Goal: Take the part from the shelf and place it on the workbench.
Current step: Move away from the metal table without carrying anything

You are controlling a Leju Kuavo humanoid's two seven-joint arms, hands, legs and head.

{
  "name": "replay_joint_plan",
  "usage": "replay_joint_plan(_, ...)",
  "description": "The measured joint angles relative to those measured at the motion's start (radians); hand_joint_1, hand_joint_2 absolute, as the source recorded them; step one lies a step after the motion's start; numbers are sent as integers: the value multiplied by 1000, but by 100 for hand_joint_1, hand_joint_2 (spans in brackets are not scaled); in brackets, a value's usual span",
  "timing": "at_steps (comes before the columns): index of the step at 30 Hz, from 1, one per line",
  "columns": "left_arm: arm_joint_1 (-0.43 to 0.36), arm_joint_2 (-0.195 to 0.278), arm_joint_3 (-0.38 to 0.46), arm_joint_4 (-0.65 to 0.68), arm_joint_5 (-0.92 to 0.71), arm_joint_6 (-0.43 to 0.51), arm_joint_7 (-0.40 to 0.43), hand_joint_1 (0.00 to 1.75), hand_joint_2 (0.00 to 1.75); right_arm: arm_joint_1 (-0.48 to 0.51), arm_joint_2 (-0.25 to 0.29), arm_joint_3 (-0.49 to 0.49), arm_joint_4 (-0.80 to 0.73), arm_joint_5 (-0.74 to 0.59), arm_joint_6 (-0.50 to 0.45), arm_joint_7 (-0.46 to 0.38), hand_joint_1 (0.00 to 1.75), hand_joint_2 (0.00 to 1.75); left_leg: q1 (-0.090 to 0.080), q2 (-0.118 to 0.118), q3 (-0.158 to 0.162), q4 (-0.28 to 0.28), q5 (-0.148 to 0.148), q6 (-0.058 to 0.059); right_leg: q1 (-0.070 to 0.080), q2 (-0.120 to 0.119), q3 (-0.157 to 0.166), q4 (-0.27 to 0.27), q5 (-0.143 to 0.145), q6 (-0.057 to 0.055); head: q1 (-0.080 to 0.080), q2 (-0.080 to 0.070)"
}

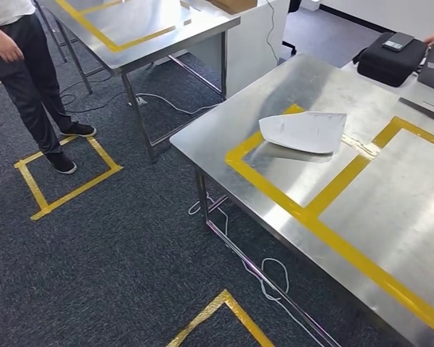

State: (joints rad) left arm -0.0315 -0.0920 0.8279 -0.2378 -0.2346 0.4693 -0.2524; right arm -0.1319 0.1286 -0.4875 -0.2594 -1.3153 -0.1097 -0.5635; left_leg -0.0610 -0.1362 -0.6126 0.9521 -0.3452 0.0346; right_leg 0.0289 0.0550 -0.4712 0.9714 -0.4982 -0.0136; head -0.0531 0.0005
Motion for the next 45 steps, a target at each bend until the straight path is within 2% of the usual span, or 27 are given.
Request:
replay_joint_plan(2, 4, 3, -1, 3, -10, -3, 3, 0, 0, 0, 4, 0, -2, -3, 0, -1, 0, 0, 4, 47, -23, 46, -56, -16, -10, -27, -12, -7, 20, -5, -4, 0)
replay_joint_plan(4, 1, 6, -7, 5, -32, -20, 11, 0, 0, 3, 5, 0, -3, -3, -1, -2, 0, 0, 26, 104, -65, 168, -161, -44, -17, -59, -29, -9, 38, 0, -9, 0)
replay_joint_plan(6, -1, 7, -27, 7, -76, -50, 30, 0, 0, 8, 5, -1, -3, -4, -1, -4, 0, 0, 57, 120, -94, 286, -212, -76, -29, -97, -49, -8, 54, 15, -10, 0)
replay_joint_plan(8, 2, 6, -58, 11, -128, -90, 54, 0, 0, 9, 5, -1, -4, -4, -1, -5, 0, 0, 90, 130, -61, 287, -178, -110, -46, -130, -67, -5, 68, 34, -10, 0)
replay_joint_plan(10, 1, -4, -92, 14, -166, -134, 77, 0, 0, 5, 1, -1, -7, -4, -1, -6, 0, 0, 123, 167, 44, 158, -127, -147, -63, -157, -84, 3, 77, 58, -14, 0)
replay_joint_plan(11, -3, -8, -108, 16, -180, -152, 86, 0, 0, 3, 0, -1, -9, -7, 0, -7, 0, 0, 130, 186, 93, 88, -118, -156, -68, -168, -93, 10, 80, 71, -17, 0)
replay_joint_plan(12, -6, -14, -124, 18, -194, -170, 95, 0, 0, 0, -1, -1, -12, -10, 0, -7, 0, 0, 133, 201, 122, 37, -118, -154, -73, -179, -100, 17, 84, 86, -19, 0)
replay_joint_plan(13, -8, -18, -139, 21, -207, -185, 101, 0, 0, -2, -2, -1, -14, -12, 0, -8, 0, 0, 129, 206, 130, 15, -123, -143, -78, -188, -105, 20, 91, 100, -21, 0)
replay_joint_plan(15, -1, -18, -165, 25, -228, -210, 113, 0, 0, -4, 3, -1, -14, -13, 0, -8, 0, 0, 115, 187, 107, 17, -123, -107, -93, -201, -102, 13, 105, 123, -15, 0)
replay_joint_plan(17, 10, -16, -182, 27, -237, -228, 121, 0, 0, 0, 7, -1, -14, -13, 0, -9, 0, 0, 105, 168, 87, 20, -108, -78, -100, -158, -113, 36, 66, 128, -9, 0)
replay_joint_plan(19, 11, -15, -197, 28, -246, -239, 124, 0, 0, 8, 9, -1, -14, -14, 0, -12, 0, 0, 91, 145, 62, 20, -88, -54, -89, -88, -156, 159, -38, 112, -3, 0)
replay_joint_plan(20, 10, -16, -205, 28, -252, -241, 124, 0, 0, 11, 10, -1, -14, -14, -1, -15, 0, 0, 82, 130, 48, 20, -78, -44, -77, -69, -180, 238, -85, 101, -1, 0)
replay_joint_plan(21, 10, -17, -213, 28, -258, -243, 123, 0, 0, 13, 11, -2, -14, -14, -1, -18, 0, 0, 72, 114, 35, 20, -68, -37, -64, -59, -195, 301, -115, 89, 0, 0)
replay_joint_plan(22, 11, -19, -219, 28, -262, -245, 123, 0, 0, 14, 10, -2, -14, -14, -1, -20, 0, 0, 64, 99, 24, 21, -59, -33, -50, -55, -193, 328, -123, 76, 0, 0)
replay_joint_plan(24, 14, -22, -229, 29, -267, -245, 123, 0, 0, 12, 10, -2, -14, -14, -1, -22, 0, 0, 54, 69, 5, 22, -40, -28, -23, -43, -127, 256, -82, 47, 0, 0)
replay_joint_plan(26, 13, -25, -236, 29, -268, -245, 123, 0, 0, 9, 9, -2, -16, -14, -1, -22, 0, 0, 50, 42, -9, 22, -21, -28, -5, -1, -23, 102, -42, 19, -1, 0)
replay_joint_plan(28, 13, -28, -242, 29, -268, -246, 120, 0, 0, 4, 6, -2, -17, -14, -1, -22, 0, 0, 48, 21, -18, 21, -1, -33, 0, 28, 24, 16, -32, 11, 0, 0)
replay_joint_plan(30, 17, -28, -247, 30, -269, -248, 115, 0, 0, 2, 7, -2, -17, -14, -1, -23, 0, 0, 48, 3, -23, 15, 16, -43, -1, 11, 18, 5, -19, 13, 2, 0)
replay_joint_plan(31, 19, -28, -249, 30, -270, -248, 112, 0, 0, 1, 9, -3, -17, -16, -1, -23, 0, 0, 48, 12, -29, 18, 12, -46, -3, -2, 14, -1, -9, 9, 2, 0)
replay_joint_plan(33, 22, -27, -251, 31, -275, -250, 108, 0, 0, 3, 11, -3, -17, -19, -2, -25, 0, 0, 48, 58, -51, 68, -54, -52, -9, -30, 0, -12, 16, 2, -2, 0)
replay_joint_plan(35, 19, -26, -255, 31, -285, -251, 104, 0, 0, 9, 11, -3, -17, -20, -1, -29, 0, 0, 57, 104, -86, 188, -159, -67, -11, -64, -20, -14, 35, 3, -5, 0)
replay_joint_plan(36, 17, -26, -258, 31, -290, -251, 101, 0, 0, 12, 11, -4, -17, -21, -1, -32, 0, 0, 64, 113, -98, 248, -189, -77, -12, -83, -32, -14, 44, 7, -5, 0)
replay_joint_plan(38, 18, -26, -265, 31, -301, -251, 96, 0, 0, 14, 11, -4, -17, -21, -1, -36, 0, 0, 83, 124, -87, 304, -176, -100, -18, -119, -59, -11, 63, 19, -5, 0)
replay_joint_plan(39, 19, -26, -270, 31, -307, -251, 93, 0, 0, 14, 11, -5, -17, -21, -1, -38, 0, 0, 94, 131, -59, 285, -147, -113, -23, -135, -73, -8, 70, 26, -5, 0)
replay_joint_plan(41, 19, -29, -278, 31, -316, -252, 86, 0, 0, 13, 8, -6, -18, -21, -1, -39, 0, 0, 114, 172, 39, 176, -115, -138, -31, -161, -100, 9, 78, 44, -8, 0)
replay_joint_plan(43, 13, -31, -284, 31, -325, -251, 81, 0, 87, 11, 5, -6, -19, -24, -1, -40, 0, 0, 116, 206, 112, 73, -137, -130, -35, -184, -117, 34, 82, 64, -10, 0)
replay_joint_plan(45, 13, -29, -290, 32, -335, -246, 78, 0, 175, 9, 5, -7, -20, -27, 0, -40, 0, 0, 103, 196, 117, 46, -159, -95, -44, -208, -123, 48, 86, 78, -4, 0)
